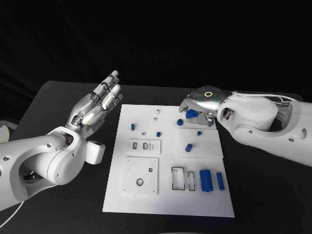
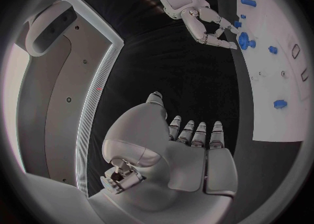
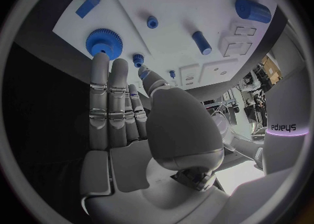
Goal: Assemble the parts on the task board
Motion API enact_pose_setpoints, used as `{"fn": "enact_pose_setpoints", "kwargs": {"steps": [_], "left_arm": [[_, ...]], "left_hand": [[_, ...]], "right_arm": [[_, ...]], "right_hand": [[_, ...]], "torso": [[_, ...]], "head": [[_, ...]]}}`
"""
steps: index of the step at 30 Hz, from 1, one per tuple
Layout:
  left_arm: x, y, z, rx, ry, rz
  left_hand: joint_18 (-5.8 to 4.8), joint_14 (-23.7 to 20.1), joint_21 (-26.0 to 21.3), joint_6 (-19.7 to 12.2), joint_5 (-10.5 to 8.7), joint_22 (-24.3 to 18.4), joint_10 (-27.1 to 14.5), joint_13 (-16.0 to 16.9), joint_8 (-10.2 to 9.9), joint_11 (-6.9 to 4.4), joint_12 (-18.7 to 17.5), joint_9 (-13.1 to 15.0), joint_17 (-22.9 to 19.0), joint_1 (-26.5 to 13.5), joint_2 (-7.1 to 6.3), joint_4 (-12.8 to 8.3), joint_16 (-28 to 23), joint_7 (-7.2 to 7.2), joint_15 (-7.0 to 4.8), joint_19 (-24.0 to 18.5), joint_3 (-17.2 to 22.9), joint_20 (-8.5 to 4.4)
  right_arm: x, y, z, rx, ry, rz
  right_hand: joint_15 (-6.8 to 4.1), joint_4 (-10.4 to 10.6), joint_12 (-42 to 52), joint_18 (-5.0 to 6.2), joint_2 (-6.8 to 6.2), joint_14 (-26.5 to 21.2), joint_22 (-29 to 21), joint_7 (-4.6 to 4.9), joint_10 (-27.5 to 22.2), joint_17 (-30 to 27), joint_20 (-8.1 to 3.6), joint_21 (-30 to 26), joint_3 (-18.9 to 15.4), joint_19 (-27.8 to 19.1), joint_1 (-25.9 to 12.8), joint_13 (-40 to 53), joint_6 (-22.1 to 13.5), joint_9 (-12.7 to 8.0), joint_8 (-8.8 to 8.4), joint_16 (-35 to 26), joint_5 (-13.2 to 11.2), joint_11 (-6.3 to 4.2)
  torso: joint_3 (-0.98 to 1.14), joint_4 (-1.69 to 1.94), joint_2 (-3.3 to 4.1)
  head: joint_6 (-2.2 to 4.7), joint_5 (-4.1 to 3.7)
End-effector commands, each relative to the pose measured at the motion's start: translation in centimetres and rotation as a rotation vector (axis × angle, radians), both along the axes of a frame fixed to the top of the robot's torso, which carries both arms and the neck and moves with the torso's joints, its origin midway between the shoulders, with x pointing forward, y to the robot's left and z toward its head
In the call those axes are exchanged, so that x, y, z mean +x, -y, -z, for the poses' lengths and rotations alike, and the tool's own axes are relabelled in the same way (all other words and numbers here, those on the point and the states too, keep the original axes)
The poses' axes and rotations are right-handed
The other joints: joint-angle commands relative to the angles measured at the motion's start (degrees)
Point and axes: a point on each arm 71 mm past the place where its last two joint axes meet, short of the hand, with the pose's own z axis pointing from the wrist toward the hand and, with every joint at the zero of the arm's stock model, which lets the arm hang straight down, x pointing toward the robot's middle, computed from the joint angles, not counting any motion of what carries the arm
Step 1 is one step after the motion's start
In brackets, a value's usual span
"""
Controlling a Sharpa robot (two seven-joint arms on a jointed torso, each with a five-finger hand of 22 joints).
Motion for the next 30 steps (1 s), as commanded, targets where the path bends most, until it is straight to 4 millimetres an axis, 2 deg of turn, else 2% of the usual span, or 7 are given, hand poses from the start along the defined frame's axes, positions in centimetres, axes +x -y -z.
{"fn": "enact_pose_setpoints", "kwargs": {"steps": [1, 3, 7, 13, 18, 24, 30], "left_arm": [[0.0, 0.1, -0.2, -0.014, 0.012, 0.022], [0.0, 0.1, -0.2, -0.014, 0.012, 0.021], [0.0, 0.0, -0.2, -0.016, 0.01, 0.017], [0.1, -0.1, -0.1, -0.02, 0.004, 0.013], [0.2, -0.1, -0.1, -0.024, -0.003, 0.014], [0.2, -0.2, 0.0, -0.03, -0.01, 0.011], [0.2, -0.4, 0.0, -0.036, -0.018, 0.006]], "left_hand": [[0.88, -0.17, -0.21, 0.14, 0.36, -0.07, -0.14, 0.04, 0.32, 0.57, 0.22, 0.09, -0.1, 0.47, -0.02, 0.04, -0.21, 0.24, 0.2, -0.02, 0.26, 0.42], [0.88, -0.17, -0.21, 0.15, 0.41, -0.07, -0.12, 0.06, 0.32, 0.72, 0.29, 0.09, -0.1, 0.49, -0.01, 0.04, -0.21, 0.23, 0.18, -0.02, 0.26, 0.45], [0.88, -0.17, -0.21, 0.15, 0.49, -0.07, -0.11, 0.07, 0.32, 0.88, 0.32, 0.09, -0.1, 0.52, 0.0, 0.03, -0.21, 0.23, 0.19, -0.02, 0.27, 0.48], [0.89, -0.17, -0.21, 0.16, 0.59, -0.07, -0.08, 0.08, 0.32, 1.09, 0.38, 0.09, -0.1, 0.56, 0.0, 0.02, -0.21, 0.22, 0.21, -0.02, 0.28, 0.52], [0.89, -0.17, -0.21, 0.08, 1.16, -0.07, -0.07, 0.08, 0.3, 1.49, 0.4, 0.08, -0.1, 0.82, 0.05, 0.0, -0.21, 0.34, 0.33, -0.02, 0.39, 0.67], [0.89, -0.17, -0.21, 0.07, 1.65, -0.07, -0.06, 0.08, 0.29, 1.66, 0.42, 0.07, -0.1, 1.09, 0.07, -0.01, -0.21, 0.47, 0.39, -0.02, 0.49, 0.79], [0.9, -0.17, -0.21, 0.13, 1.92, -0.07, -0.03, 0.1, 0.31, 1.79, 0.51, 0.09, -0.1, 1.28, 0.07, -0.01, -0.21, 0.58, 0.4, -0.02, 0.55, 0.88]], "right_arm": [[0.3, 0.0, 0.1, 0.016, 0.001, -0.011], [0.4, 0.0, 0.3, 0.022, -0.007, -0.01], [0.6, 0.0, 0.5, 0.034, -0.014, -0.011], [1.0, -0.2, 0.9, 0.055, -0.013, -0.02], [1.2, -0.3, 1.7, 0.07, -0.028, -0.023], [1.4, -0.6, 2.8, 0.071, -0.053, -0.024], [1.8, -0.9, 3.6, 0.062, -0.07, -0.019]], "right_hand": [[-0.09, 0.05, -0.4, 0.38, -0.7, -0.04, 0.87, 0.03, 0.56, 0.24, -0.06, 0.65, 0.66, -0.61, -0.04, -0.13, 0.44, 0.09, 0.01, 0.39, 0.62, 0.09], [-0.06, 0.14, -0.48, 0.36, -0.73, -0.14, 1.22, 0.11, 0.68, 0.33, -0.05, 0.91, 0.89, -0.75, -0.09, -0.18, 0.4, 0.08, -0.06, 0.5, 0.79, 0.14], [0.04, 0.43, -0.51, 0.26, -0.8, -0.37, 2.26, 0.21, 1.2, 0.52, 0.0, 1.66, 1.31, -0.99, -0.32, -0.21, 0.45, 0.09, -0.13, 0.74, 0.84, 0.21], [0.03, 1.06, -0.81, -0.27, -1.31, -0.12, 7.22, 0.35, 2.14, 1.38, 0.05, 5.68, 2.23, -0.43, -0.85, -0.38, 0.41, 0.08, -0.33, 2.2, 0.54, 0.25], [0.01, 1.21, -0.88, -0.29, -1.53, -0.23, 7.86, 0.52, 2.46, 1.57, 0.05, 6.18, 2.48, -0.55, -0.94, -0.42, 0.26, 0.02, -0.44, 2.51, 0.33, 0.4], [0.05, 1.33, -1.06, -0.36, -1.67, -0.38, 8.9, 0.68, 2.72, 1.82, 0.09, 6.99, 2.92, -0.69, -0.85, -0.49, 0.11, -0.07, -0.49, 2.9, 0.13, 0.5], [-0.06, 1.33, -1.41, -0.34, -1.86, -0.75, 9.98, 0.77, 3.0, 2.09, 0.07, 7.78, 3.84, -1.09, -0.51, -0.63, 0.45, -0.07, -0.35, 3.3, 1.08, 0.62]], "torso": [[-0.08, 0.04, -0.12], [-0.11, 0.15, -0.19], [-0.1, 0.01, -0.32], [-0.16, 0.15, -0.37], [-0.07, 0.22, -0.44], [-0.1, 0.12, -0.59], [-0.12, 0.02, -0.75]], "head": [[-0.09, -0.03], [-0.14, -0.21], [-0.44, -0.02], [-0.66, -0.16], [-1.23, 0.25], [-1.68, 0.51], [-2.19, 0.46]]}}
